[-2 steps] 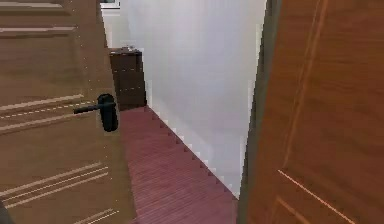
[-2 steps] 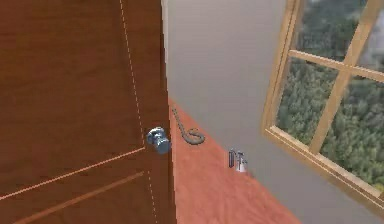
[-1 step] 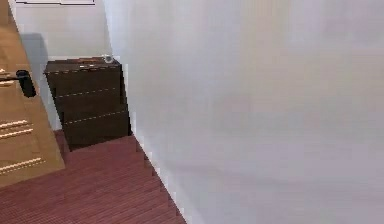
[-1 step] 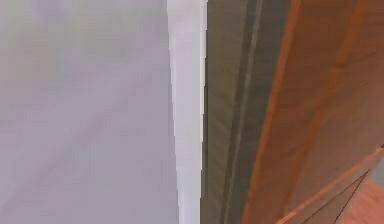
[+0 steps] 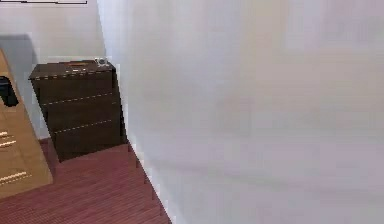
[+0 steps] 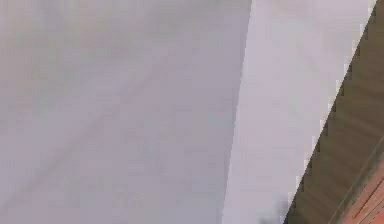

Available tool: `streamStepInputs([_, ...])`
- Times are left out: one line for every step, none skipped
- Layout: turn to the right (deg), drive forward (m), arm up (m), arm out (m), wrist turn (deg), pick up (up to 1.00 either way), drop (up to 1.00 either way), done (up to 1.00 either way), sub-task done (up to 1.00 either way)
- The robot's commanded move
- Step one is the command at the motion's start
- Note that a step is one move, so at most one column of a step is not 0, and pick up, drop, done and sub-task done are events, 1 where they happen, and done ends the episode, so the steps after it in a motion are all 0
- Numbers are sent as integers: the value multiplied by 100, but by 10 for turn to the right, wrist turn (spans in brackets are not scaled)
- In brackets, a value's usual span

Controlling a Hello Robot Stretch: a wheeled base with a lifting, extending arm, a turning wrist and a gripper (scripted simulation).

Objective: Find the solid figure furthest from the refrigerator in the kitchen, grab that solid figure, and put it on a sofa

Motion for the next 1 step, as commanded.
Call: streamStepInputs([-120, 0, 0, 0, 0, 0, 0, 0, 0])
